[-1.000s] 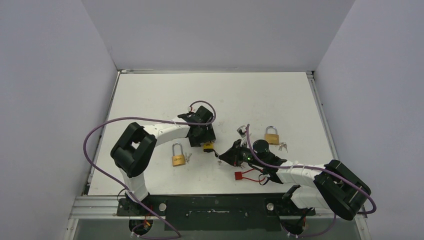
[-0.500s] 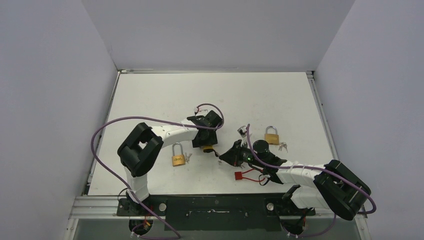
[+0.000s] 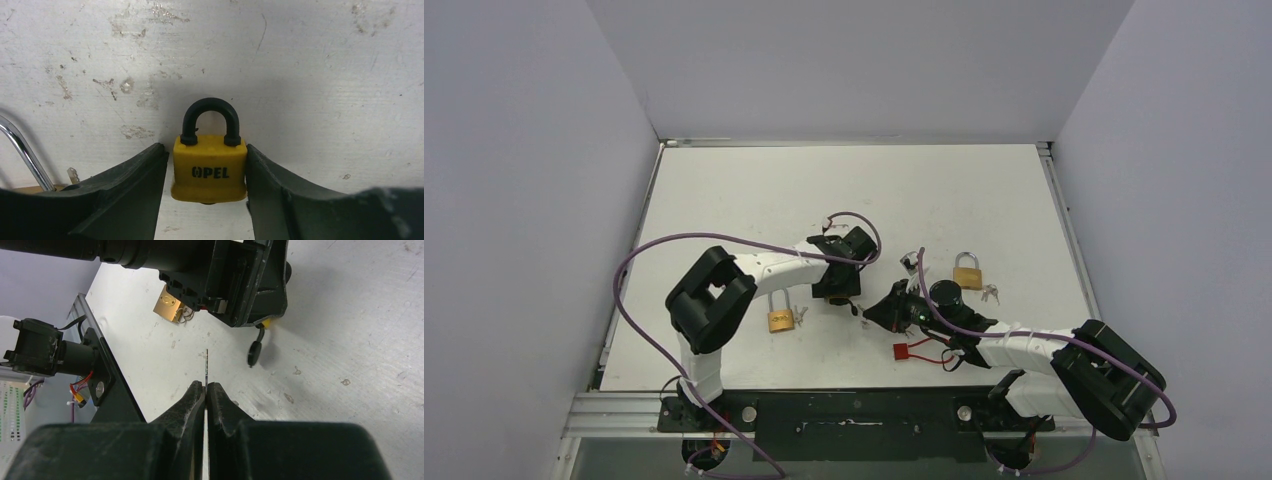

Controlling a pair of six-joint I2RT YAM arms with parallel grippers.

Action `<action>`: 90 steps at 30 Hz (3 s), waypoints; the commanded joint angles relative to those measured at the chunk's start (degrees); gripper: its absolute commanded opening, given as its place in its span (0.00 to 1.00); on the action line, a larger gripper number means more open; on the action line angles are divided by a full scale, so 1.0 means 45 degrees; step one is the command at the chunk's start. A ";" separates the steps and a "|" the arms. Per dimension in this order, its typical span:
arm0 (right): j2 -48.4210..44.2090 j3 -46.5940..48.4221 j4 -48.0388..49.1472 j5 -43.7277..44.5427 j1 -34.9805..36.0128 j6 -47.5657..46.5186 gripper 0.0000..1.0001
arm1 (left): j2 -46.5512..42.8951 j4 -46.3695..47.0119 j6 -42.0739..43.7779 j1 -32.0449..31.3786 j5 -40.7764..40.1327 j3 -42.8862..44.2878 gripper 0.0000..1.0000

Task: Unlock with the key
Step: Pick up the lock from the center of the board, then unlock the lock.

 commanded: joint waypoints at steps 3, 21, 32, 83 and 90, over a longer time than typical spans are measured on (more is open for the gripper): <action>0.0034 0.0028 0.0433 0.0274 0.0118 0.0104 0.00 | 0.0232 -0.0159 -0.0624 -0.0077 0.0958 -0.0826 0.35; -0.0206 0.0787 -0.0357 0.3117 0.2249 0.0692 0.00 | -0.2702 0.2619 -0.3920 0.0409 0.3068 -0.1987 0.00; 0.0490 0.1323 -0.0737 0.3483 0.2256 0.0841 0.00 | -0.4258 0.3094 -0.4694 0.0647 0.3980 -0.2561 0.00; 0.0775 0.0786 0.0812 0.2174 0.0885 0.1412 0.00 | -0.4567 0.3902 -0.4700 0.0853 0.4504 -0.3178 0.00; 0.0907 0.0941 0.0841 0.2191 0.0842 0.1425 0.00 | -0.4567 0.4046 -0.4729 0.0848 0.4585 -0.3225 0.00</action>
